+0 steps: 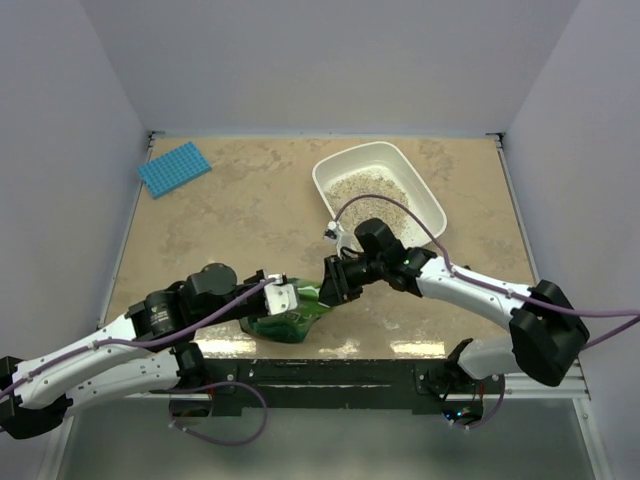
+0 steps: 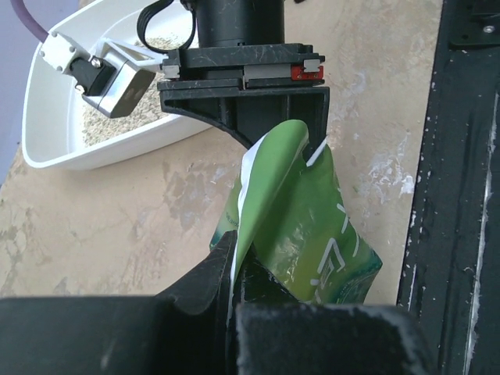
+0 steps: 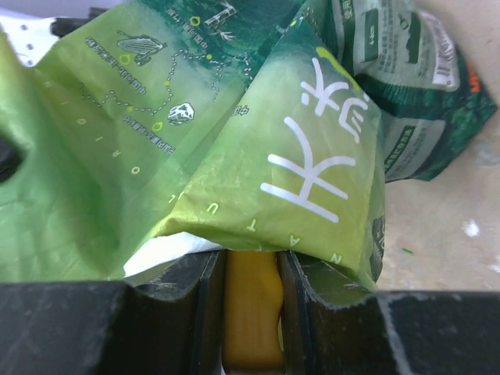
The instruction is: Fill the litter box with clean litter
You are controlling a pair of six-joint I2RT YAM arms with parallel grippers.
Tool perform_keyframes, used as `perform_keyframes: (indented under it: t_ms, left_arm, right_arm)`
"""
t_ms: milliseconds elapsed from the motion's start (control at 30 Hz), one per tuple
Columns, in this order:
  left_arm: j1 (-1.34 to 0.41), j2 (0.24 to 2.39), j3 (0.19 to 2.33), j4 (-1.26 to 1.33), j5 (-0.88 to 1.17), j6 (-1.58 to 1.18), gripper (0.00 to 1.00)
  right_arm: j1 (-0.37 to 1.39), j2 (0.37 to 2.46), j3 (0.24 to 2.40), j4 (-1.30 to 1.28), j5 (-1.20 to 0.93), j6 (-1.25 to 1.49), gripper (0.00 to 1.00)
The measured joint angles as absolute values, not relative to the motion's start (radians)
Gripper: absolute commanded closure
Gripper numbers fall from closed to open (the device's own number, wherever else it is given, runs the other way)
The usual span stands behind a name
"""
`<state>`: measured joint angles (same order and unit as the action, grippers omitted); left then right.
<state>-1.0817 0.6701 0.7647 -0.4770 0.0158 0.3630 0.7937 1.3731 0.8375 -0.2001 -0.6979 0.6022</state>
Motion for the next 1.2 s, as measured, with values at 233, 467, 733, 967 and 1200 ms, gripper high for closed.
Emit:
perform_keyframes:
  t_ms: [233, 467, 733, 967, 1200]
  left_arm:
    - [-1.089, 0.622, 0.710, -0.457, 0.089, 0.382, 1.00]
    - [-1.089, 0.602, 0.702, -0.450, 0.097, 0.398, 1.00]
    - [-1.089, 0.604, 0.702, -0.448, 0.090, 0.410, 1.00]
    - [-1.089, 0.603, 0.702, -0.442, 0.091, 0.410, 1.00]
    - [-1.089, 0.580, 0.698, -0.442, 0.087, 0.408, 1.00]
  right_arm:
    - [0.795, 1.254, 0.591, 0.138, -0.752, 0.807, 1.00]
    - [0.796, 1.099, 0.484, 0.242, -0.741, 0.936, 1.00]
    - [0.797, 0.904, 0.483, 0.088, -0.690, 0.957, 1.00]
    - [0.797, 0.772, 0.483, -0.052, -0.632, 0.972, 1.00]
    - [0.790, 0.662, 0.483, -0.144, -0.559, 1.023, 1.00]
